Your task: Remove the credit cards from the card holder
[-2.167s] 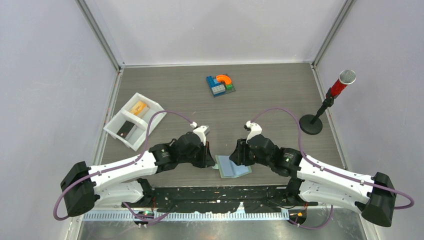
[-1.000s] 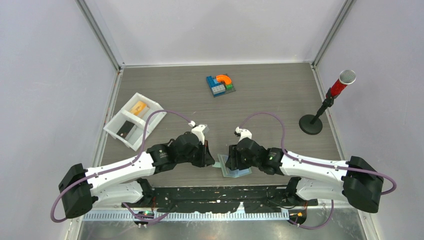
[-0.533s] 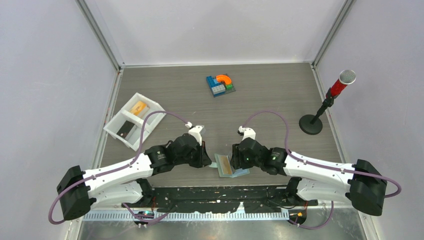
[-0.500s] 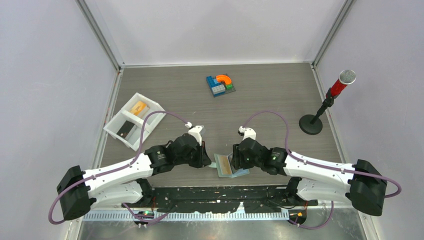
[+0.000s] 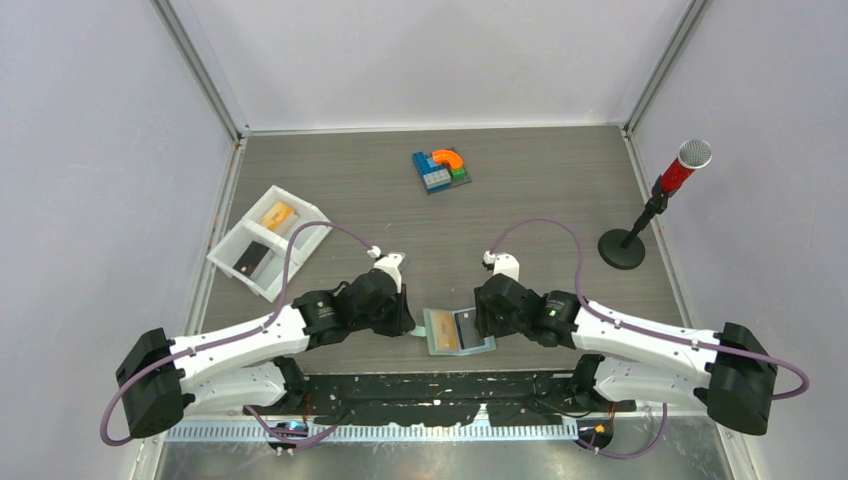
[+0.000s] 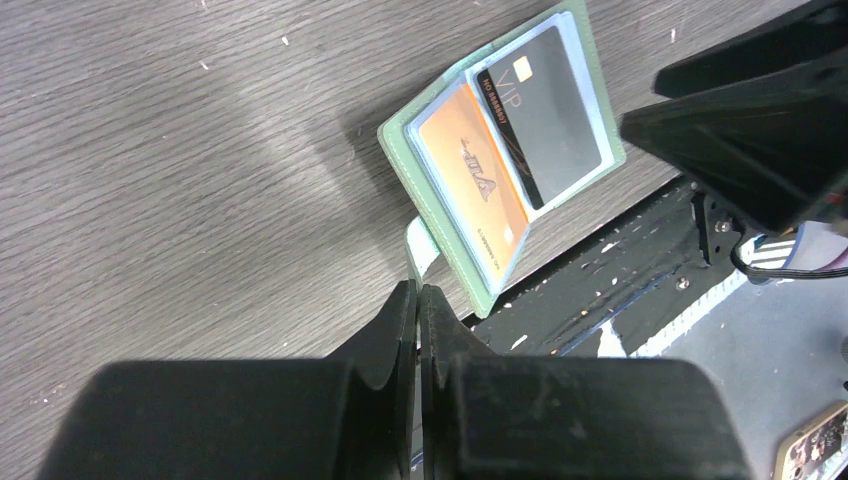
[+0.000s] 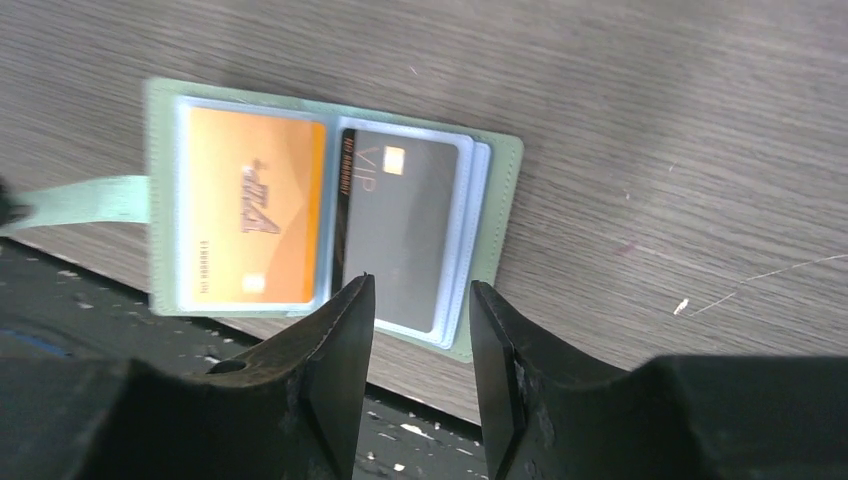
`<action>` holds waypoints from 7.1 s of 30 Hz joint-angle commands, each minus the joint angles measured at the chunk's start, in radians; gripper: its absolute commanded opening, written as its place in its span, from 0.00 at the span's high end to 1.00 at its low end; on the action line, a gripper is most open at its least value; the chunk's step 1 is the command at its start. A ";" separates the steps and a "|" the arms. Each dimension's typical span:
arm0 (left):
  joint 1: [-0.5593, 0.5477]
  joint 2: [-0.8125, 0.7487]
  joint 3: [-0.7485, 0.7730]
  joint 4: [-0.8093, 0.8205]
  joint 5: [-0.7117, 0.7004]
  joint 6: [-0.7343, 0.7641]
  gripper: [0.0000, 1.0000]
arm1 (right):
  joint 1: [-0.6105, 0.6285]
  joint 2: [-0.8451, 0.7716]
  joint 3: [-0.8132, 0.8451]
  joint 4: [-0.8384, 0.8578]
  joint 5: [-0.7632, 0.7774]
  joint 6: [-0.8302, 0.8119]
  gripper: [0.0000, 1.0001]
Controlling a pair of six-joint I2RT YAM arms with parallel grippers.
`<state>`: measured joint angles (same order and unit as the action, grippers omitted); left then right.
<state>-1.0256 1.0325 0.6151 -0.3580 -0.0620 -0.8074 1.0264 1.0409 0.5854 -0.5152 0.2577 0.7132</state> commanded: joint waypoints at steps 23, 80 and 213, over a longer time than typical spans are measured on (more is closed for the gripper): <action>-0.025 0.068 0.183 -0.044 0.023 -0.037 0.56 | -0.014 0.023 -0.126 0.286 -0.096 0.048 0.65; -0.013 0.442 -0.139 0.732 0.204 -0.202 0.63 | -0.142 -0.056 -0.231 0.342 -0.199 0.046 0.73; 0.165 0.255 -0.281 0.780 0.340 -0.256 1.00 | -0.267 0.026 -0.256 0.489 -0.357 0.021 0.81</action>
<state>-0.8673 1.2980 0.3065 0.4088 0.2619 -1.0687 0.7635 1.0988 0.3046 -0.0032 -0.0990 0.7464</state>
